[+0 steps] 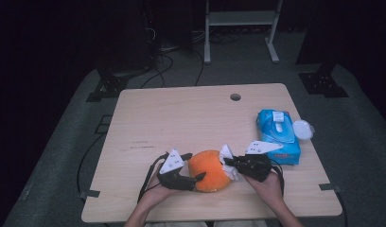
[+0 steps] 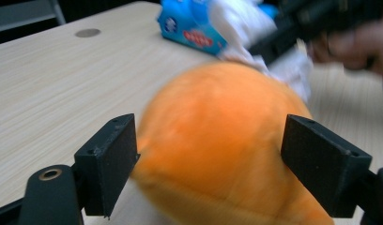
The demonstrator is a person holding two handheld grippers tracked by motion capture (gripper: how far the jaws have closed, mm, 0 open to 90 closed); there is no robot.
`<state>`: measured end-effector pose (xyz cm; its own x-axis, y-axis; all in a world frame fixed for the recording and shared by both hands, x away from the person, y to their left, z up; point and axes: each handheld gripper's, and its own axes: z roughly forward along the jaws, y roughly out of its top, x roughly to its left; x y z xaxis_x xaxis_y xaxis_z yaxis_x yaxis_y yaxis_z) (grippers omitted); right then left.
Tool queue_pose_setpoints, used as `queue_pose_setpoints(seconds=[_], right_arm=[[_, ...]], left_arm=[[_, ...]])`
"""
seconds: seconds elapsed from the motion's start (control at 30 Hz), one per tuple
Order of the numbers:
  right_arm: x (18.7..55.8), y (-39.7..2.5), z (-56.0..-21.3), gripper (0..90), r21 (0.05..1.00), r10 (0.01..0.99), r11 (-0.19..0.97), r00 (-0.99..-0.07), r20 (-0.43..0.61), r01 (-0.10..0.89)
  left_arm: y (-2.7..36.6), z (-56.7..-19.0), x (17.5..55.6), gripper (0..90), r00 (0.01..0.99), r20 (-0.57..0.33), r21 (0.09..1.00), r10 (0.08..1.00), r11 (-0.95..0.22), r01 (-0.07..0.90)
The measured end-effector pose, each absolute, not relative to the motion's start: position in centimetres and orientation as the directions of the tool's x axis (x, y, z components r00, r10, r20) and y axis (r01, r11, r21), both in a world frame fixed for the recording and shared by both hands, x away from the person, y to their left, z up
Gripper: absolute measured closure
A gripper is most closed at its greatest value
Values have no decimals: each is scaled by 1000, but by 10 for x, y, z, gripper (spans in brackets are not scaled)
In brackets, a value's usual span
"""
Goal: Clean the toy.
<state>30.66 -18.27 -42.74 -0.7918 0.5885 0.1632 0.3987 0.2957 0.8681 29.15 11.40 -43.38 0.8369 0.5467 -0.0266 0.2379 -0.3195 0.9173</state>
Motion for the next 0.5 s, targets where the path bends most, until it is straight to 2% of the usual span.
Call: queue_pose_setpoints(seconds=[0.13, 0.23, 0.27, 0.3, 0.33, 0.4, 0.5], right_arm=[[303, -184, -427, 833, 867, 584, 288, -792, 177, 407], [297, -175, -422, 832, 872, 565, 304, -810, 158, 383], [291, -162, -414, 831, 881, 529, 347, -843, 100, 322], [291, -162, -414, 831, 881, 529, 347, -843, 100, 322], [291, -156, -408, 831, 882, 518, 374, -853, 58, 287], [296, -160, -408, 832, 882, 526, 364, -848, 70, 298], [302, -170, -416, 832, 870, 563, 369, -823, 72, 328]], left_arm=[[111, -440, 294, 179, 824, -72, 884, 562, -347, 314], [110, -443, 293, 276, 838, -44, 888, 544, -363, 283], [108, -441, 293, 299, 851, -27, 892, 525, -371, 257], [108, -441, 293, 309, 851, -27, 892, 525, -371, 257], [107, -440, 291, 314, 858, -7, 895, 513, -379, 234], [110, -438, 290, 310, 860, -14, 899, 510, -370, 234], [115, -433, 293, 196, 827, -68, 902, 559, -319, 290]])
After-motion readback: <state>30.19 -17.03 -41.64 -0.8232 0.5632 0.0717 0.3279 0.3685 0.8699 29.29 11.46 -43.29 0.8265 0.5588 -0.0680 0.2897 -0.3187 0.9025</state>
